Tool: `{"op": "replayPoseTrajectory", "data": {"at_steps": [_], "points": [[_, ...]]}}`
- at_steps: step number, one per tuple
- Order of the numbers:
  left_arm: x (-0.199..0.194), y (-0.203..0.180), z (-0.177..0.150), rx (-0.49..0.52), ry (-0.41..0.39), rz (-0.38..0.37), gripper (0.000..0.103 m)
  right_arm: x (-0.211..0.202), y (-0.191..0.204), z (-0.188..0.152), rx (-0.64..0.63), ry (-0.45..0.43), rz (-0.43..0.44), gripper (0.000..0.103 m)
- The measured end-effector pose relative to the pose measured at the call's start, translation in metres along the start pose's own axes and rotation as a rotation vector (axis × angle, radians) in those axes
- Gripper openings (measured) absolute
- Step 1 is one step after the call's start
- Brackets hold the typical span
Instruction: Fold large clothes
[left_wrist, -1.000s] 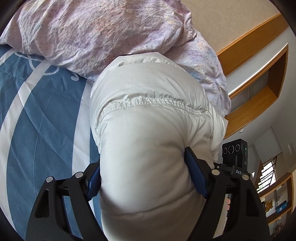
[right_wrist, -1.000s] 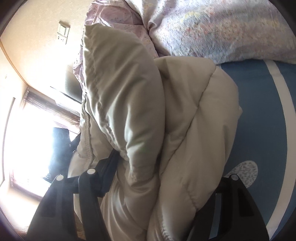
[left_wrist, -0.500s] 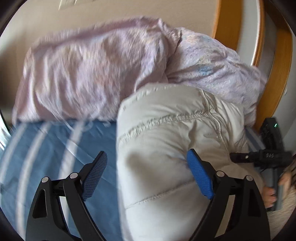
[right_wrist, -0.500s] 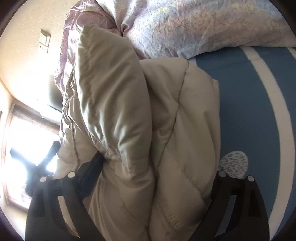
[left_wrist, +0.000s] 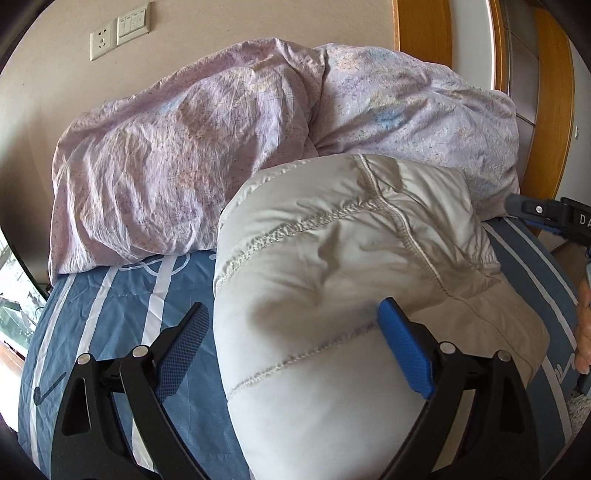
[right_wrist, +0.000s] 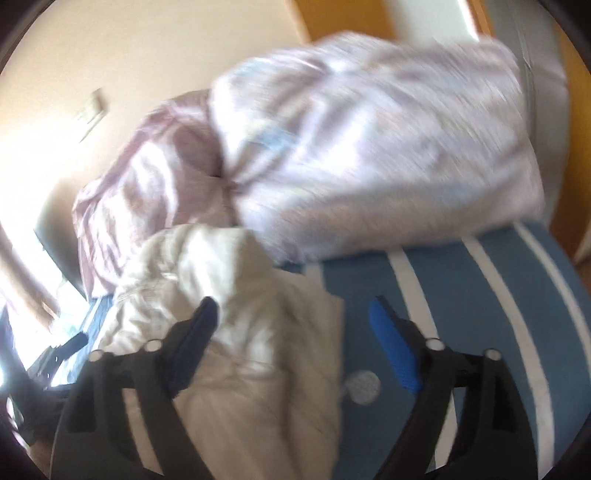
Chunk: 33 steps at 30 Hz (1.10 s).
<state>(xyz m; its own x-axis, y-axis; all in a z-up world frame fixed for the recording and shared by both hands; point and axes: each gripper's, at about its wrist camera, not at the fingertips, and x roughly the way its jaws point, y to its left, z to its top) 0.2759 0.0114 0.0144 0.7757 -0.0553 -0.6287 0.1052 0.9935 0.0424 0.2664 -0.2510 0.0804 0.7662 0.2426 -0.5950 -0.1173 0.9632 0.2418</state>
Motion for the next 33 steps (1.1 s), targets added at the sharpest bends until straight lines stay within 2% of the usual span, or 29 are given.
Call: {"op": "replayPoseTrajectory", "data": {"at_steps": [3,6,8,11,12,13,16,22,33], "points": [[0.002,-0.005,-0.001,0.017,0.003,0.006,0.095,0.021,0.036,0.001,-0.07,0.007,-0.003,0.063],[0.004,-0.009,-0.002,0.026,0.004,0.009,0.095,0.041,0.042,0.0,-0.065,0.031,0.021,0.054],[0.006,-0.01,-0.003,0.025,0.006,0.003,0.095,0.059,0.05,-0.003,-0.071,0.053,-0.019,0.054],[0.012,-0.013,-0.006,0.015,0.007,-0.017,0.095,0.1,0.034,-0.01,-0.051,0.138,-0.11,0.054],[0.014,-0.014,-0.007,0.009,0.008,-0.027,0.096,0.109,0.025,-0.015,-0.023,0.167,-0.097,0.057],[0.016,-0.016,-0.007,0.004,0.007,-0.033,0.096,0.114,0.016,-0.018,0.01,0.181,-0.091,0.064],[0.021,-0.025,-0.008,0.015,0.003,-0.021,0.098,0.127,-0.004,-0.025,0.091,0.224,-0.048,0.073],[0.032,-0.032,-0.012,0.018,-0.01,-0.006,0.102,0.132,0.002,-0.032,0.031,0.206,-0.103,0.075],[0.044,-0.041,-0.018,0.016,-0.031,0.043,0.102,0.144,-0.004,-0.028,0.034,0.22,-0.124,0.085]]}}
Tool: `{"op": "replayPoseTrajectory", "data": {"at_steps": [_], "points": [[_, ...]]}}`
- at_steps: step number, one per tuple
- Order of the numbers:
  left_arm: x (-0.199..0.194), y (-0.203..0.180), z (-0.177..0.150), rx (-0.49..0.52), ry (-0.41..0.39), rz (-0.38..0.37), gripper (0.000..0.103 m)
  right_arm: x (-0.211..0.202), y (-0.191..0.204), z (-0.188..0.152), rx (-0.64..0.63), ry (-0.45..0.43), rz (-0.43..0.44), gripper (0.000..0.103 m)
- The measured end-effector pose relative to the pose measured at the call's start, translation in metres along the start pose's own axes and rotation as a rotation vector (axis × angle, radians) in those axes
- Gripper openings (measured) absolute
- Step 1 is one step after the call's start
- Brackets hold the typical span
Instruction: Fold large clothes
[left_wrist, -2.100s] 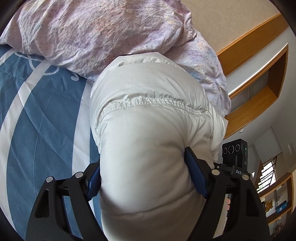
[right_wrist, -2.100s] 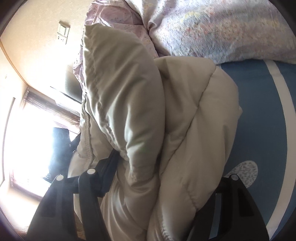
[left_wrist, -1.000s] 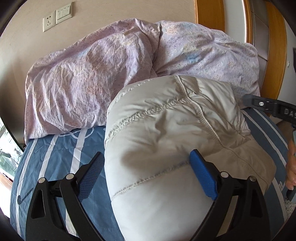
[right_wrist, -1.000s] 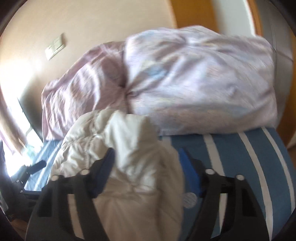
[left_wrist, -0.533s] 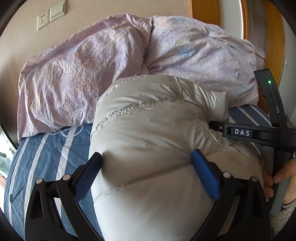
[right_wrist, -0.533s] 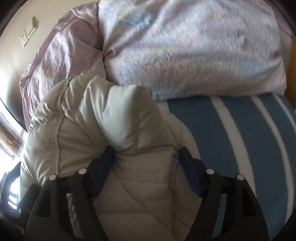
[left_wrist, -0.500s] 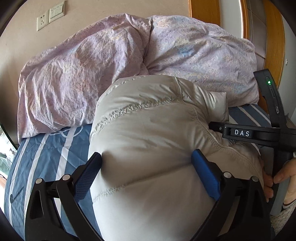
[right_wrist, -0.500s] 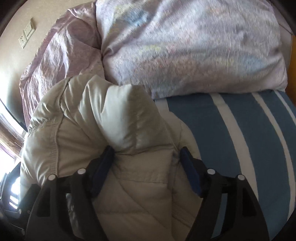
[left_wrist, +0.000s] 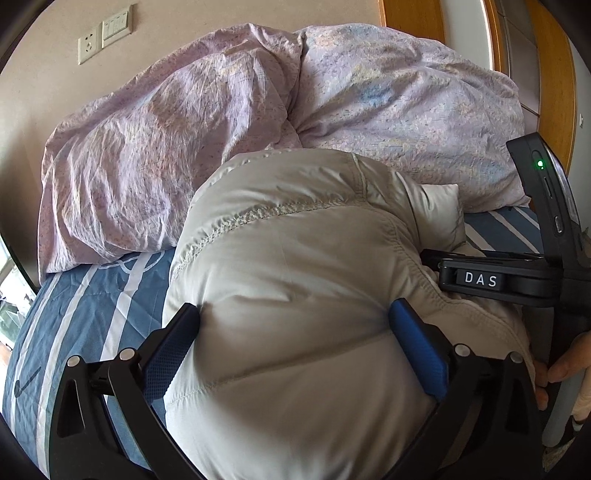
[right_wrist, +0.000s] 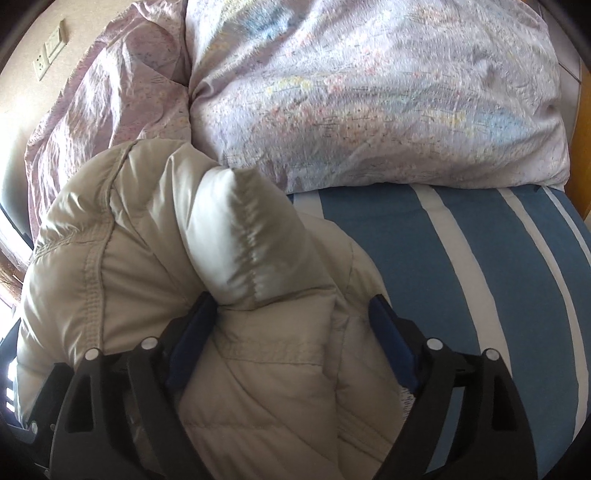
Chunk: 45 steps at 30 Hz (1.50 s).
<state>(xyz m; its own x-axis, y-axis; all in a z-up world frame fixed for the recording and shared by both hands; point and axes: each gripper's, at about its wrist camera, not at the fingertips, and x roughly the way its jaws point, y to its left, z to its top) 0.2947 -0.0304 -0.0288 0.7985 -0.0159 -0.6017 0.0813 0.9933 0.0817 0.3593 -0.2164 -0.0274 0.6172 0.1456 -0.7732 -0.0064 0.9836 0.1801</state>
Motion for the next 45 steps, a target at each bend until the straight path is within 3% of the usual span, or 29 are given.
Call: {"op": "replayPoseTrajectory", "data": {"at_steps": [2,4,6,10,13,17,21,27,29,31,34,37,41,45], "points": [[0.002,-0.001,-0.001,0.004,0.004,0.009,0.102,-0.004,0.003,0.003,-0.005,-0.008,-0.021,0.085],[0.002,0.0,-0.002,0.006,0.005,0.007,0.102,-0.023,0.005,0.002,-0.014,-0.04,-0.017,0.072],[0.003,0.002,-0.002,0.002,0.006,0.003,0.102,-0.039,0.004,-0.002,0.002,-0.06,0.021,0.068],[0.003,0.003,-0.002,-0.001,0.007,-0.001,0.102,-0.081,0.011,-0.018,-0.044,-0.136,0.085,0.067],[0.003,0.003,-0.002,0.0,0.008,-0.002,0.102,-0.098,0.018,-0.036,-0.089,-0.141,0.143,0.067],[0.003,0.003,-0.002,0.001,0.008,-0.002,0.102,-0.083,0.016,-0.054,-0.129,-0.082,0.124,0.066],[0.004,0.0,-0.002,0.013,0.011,0.01,0.102,-0.059,-0.001,-0.061,-0.078,-0.033,0.196,0.067],[-0.001,-0.002,0.0,0.034,0.023,0.028,0.102,-0.055,0.0,-0.061,-0.064,-0.032,0.18,0.069],[-0.012,0.0,0.0,0.04,0.019,0.026,0.102,-0.064,0.0,-0.059,-0.068,-0.034,0.144,0.074],[-0.024,0.002,-0.001,0.046,0.014,0.04,0.102,-0.078,0.001,-0.061,-0.07,-0.058,0.082,0.089],[-0.042,0.004,-0.002,0.054,0.002,0.069,0.102,-0.091,0.001,-0.061,-0.055,-0.069,0.063,0.094],[-0.056,0.011,-0.004,0.027,0.016,0.019,0.102,-0.108,0.005,-0.063,-0.063,-0.107,0.013,0.101],[-0.067,0.023,-0.011,-0.053,0.06,-0.059,0.102,-0.122,0.01,-0.063,-0.074,-0.102,-0.041,0.101],[-0.08,0.03,-0.017,-0.103,0.088,-0.091,0.102,-0.138,0.009,-0.069,-0.071,-0.106,-0.061,0.101]]}}
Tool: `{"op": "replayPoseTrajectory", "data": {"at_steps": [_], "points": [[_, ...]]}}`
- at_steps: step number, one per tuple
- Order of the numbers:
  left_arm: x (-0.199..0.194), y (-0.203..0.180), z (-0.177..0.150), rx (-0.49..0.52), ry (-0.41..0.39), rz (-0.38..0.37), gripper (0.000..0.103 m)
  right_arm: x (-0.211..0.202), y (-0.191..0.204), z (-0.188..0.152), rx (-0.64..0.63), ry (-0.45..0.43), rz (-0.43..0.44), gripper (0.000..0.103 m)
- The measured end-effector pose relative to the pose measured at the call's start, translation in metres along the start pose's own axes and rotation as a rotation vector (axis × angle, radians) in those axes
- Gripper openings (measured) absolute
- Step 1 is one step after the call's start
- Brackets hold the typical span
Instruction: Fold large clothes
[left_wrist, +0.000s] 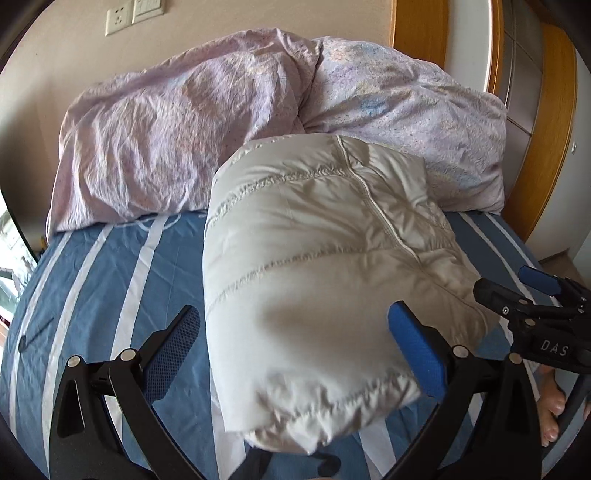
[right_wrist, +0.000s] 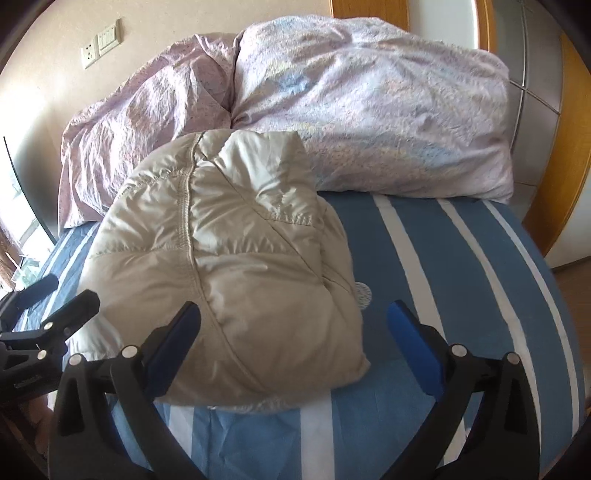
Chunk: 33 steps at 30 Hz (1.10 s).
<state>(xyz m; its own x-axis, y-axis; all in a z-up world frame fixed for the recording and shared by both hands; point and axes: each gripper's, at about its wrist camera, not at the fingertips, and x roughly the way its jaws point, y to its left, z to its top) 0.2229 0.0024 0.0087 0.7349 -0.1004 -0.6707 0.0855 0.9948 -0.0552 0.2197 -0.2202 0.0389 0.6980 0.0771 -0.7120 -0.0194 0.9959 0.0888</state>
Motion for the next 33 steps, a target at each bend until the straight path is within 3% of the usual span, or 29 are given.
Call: {"op": "replayPoseTrajectory", "data": {"at_steps": [4,10,22,27,33], "points": [[-0.012,0.001,-0.007,-0.002,0.059,0.02,0.102,-0.012,-0.001,-0.009,0.001,0.019,-0.022,0.101],[-0.033,0.0,-0.022,-0.002,0.082,0.015,0.102,-0.027,-0.001,-0.026,0.015,0.052,-0.033,0.101],[-0.06,0.002,-0.05,-0.021,0.118,0.032,0.102,-0.063,0.006,-0.058,-0.01,0.017,-0.067,0.101],[-0.068,0.003,-0.059,-0.019,0.127,0.074,0.102,-0.074,0.011,-0.068,-0.034,0.02,-0.053,0.101],[-0.072,0.001,-0.066,-0.031,0.16,0.057,0.102,-0.076,0.017,-0.074,-0.067,0.047,-0.064,0.101]]}}
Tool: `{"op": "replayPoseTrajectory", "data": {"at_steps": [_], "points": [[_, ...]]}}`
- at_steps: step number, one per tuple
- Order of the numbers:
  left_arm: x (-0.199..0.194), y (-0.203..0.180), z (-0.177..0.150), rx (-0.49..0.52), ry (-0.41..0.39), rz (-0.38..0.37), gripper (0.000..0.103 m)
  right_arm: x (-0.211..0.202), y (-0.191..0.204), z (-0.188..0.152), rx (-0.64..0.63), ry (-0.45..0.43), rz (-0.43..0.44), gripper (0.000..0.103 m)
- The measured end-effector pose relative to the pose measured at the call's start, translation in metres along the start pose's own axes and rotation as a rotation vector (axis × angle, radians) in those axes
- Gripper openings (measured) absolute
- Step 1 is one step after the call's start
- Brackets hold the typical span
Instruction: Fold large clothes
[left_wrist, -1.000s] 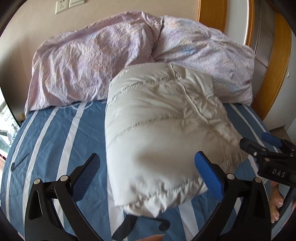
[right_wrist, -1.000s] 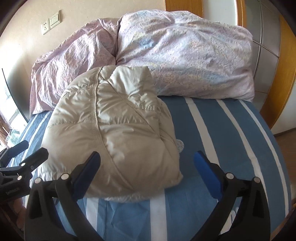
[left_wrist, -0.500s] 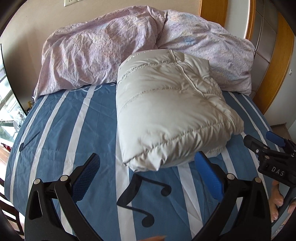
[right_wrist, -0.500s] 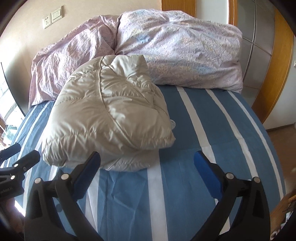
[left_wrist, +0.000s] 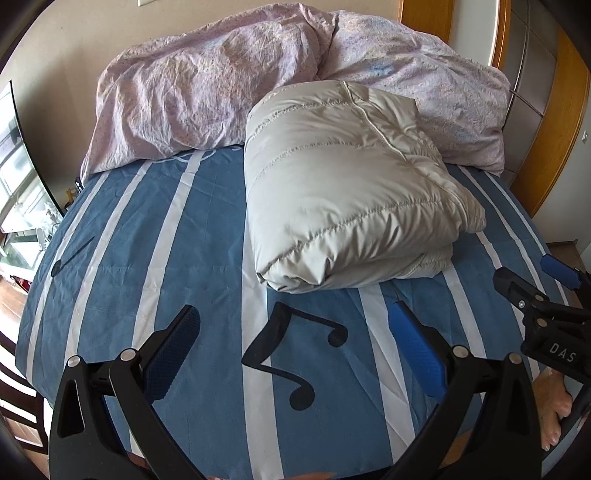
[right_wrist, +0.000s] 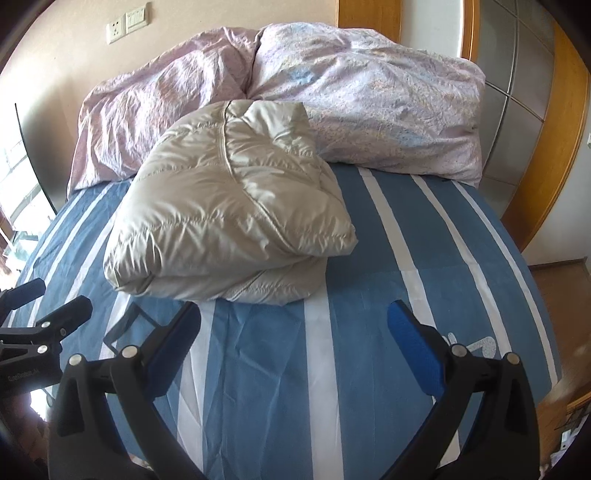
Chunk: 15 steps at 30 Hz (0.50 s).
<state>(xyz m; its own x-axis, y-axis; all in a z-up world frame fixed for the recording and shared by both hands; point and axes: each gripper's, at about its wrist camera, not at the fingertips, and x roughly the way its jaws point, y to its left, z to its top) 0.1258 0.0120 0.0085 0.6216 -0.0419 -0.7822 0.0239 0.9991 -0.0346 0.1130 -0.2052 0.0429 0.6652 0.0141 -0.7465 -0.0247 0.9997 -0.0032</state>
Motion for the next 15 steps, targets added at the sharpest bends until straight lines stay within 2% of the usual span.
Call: {"op": "replayPoseTrajectory", "data": {"at_steps": [15], "points": [[-0.0039,-0.004,-0.0031,-0.008,0.021,-0.006,0.102,-0.0064,-0.0059,0.0002,0.007,0.0,-0.012,0.101]]}}
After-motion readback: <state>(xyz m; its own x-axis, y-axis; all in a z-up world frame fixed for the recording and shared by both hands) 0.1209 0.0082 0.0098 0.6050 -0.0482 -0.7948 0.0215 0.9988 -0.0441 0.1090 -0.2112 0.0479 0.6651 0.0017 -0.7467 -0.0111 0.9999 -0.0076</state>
